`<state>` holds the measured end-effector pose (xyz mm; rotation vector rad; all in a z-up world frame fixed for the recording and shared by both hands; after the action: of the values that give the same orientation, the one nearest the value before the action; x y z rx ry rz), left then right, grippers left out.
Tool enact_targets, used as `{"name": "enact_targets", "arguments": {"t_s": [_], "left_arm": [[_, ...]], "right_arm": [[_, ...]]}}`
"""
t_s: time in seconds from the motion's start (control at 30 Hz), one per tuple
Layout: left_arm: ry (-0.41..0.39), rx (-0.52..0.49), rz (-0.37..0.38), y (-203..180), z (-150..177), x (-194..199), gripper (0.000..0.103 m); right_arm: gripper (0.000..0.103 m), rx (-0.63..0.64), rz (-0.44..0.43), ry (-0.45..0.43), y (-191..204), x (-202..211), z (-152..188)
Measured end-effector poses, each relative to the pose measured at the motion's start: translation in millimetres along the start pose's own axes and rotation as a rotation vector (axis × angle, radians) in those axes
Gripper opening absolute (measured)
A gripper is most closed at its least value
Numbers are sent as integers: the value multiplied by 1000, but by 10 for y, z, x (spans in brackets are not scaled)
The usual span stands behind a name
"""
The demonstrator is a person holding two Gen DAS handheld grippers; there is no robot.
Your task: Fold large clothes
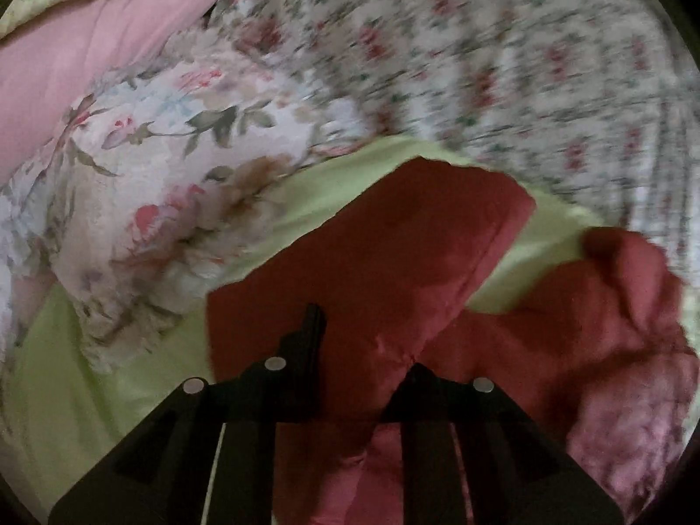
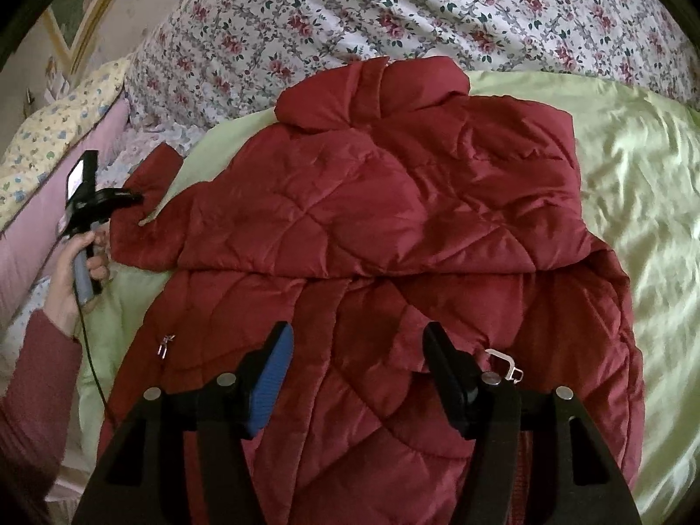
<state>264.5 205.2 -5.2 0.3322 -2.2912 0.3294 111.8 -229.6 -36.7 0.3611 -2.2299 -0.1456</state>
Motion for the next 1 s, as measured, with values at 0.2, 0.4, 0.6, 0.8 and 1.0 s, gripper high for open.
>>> {"name": "enact_targets", "arguments": {"t_s": [0.2, 0.4, 0.6, 0.8, 1.0], "left_arm": [[-41, -23, 199, -469, 140, 421, 12], [-23, -92, 423, -1025, 402, 753, 12], [0, -196, 527, -1607, 772, 895, 12], [44, -258, 559, -2059, 1123, 798, 12], [76, -315, 566, -2370, 1460, 713, 12]], "right_arm": [[63, -8, -5, -9, -13, 53, 25], [63, -43, -9, -17, -94, 97, 64], [63, -125, -71, -33, -219, 138, 62], [65, -188, -116, -62, -370, 193, -37], [65, -272, -176, -105, -569, 189, -199]]}}
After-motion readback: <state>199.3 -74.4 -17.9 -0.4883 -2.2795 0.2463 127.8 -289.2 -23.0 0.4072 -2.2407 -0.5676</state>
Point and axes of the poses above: each gripper's, at about its wrist camera, not at the fingertips, and x roughly against the way its jaws point, y to its left, z to its underside, the point moved 3 cm from there along -x, roughly the way its jaws point, and after that the axes turned 8 degrees about x, right-handed, at the moved point
